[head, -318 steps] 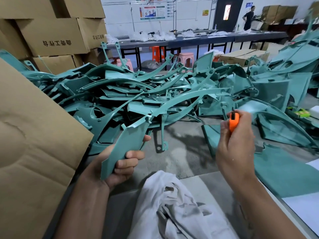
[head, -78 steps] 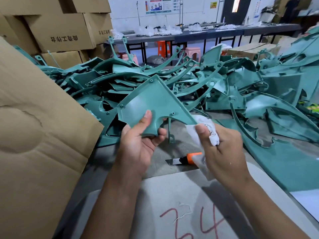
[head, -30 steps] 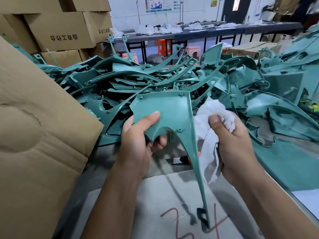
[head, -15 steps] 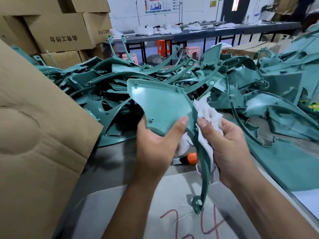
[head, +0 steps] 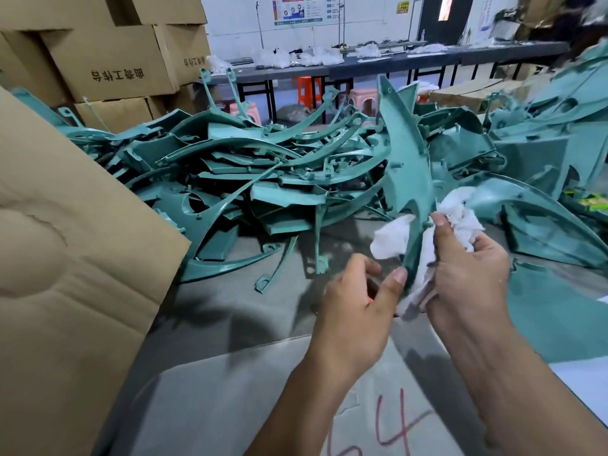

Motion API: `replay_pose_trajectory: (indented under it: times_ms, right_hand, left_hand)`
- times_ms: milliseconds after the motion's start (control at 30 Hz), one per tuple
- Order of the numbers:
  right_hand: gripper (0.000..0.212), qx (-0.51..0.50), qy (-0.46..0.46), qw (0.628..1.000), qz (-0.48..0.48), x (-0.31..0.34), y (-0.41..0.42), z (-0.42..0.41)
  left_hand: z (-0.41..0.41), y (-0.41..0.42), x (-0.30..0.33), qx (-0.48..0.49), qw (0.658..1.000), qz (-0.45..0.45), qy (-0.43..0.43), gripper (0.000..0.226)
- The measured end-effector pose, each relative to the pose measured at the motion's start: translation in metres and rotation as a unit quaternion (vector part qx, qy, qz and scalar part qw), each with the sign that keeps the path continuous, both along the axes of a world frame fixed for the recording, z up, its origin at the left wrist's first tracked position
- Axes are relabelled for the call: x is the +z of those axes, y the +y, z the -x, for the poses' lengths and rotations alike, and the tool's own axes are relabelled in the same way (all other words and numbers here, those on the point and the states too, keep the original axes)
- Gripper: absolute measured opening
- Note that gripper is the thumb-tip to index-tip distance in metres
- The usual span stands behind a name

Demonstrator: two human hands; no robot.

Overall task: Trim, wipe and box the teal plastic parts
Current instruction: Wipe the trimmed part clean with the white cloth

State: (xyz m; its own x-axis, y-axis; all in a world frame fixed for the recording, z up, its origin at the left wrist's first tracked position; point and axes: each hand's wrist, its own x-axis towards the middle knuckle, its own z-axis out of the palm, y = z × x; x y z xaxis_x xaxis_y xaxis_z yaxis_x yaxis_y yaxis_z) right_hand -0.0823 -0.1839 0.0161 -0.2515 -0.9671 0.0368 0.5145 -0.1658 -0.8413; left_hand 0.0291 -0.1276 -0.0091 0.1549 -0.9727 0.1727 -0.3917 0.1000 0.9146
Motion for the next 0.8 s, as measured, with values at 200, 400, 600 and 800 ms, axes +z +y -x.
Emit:
replay_pose_trajectory:
  times_ms: [200, 400, 600, 800]
  right_hand:
    - [0.004, 0.025, -0.05, 0.996, -0.065, -0.001, -0.005, 0.005]
    - [0.02, 0.104, -0.024, 0.989, -0.104, -0.005, -0.015, 0.037]
    - [0.01, 0.012, -0.047, 0.994, -0.094, -0.007, -0.013, 0.023]
    - [0.015, -0.066, -0.053, 0.992, -0.089, -0.018, -0.008, -0.008]
  left_hand:
    - [-0.015, 0.0, 0.004, -0.026, 0.974, 0.076, -0.21, 0.043]
    - [-0.048, 0.0, 0.01, -0.131, 0.96, 0.034, -0.244, 0.048]
    - [-0.07, 0.001, 0.015, -0.109, 0.967, 0.013, -0.232, 0.059]
    - [-0.049, 0.008, 0.02, 0.0, 0.931, 0.12, -0.344, 0.045]
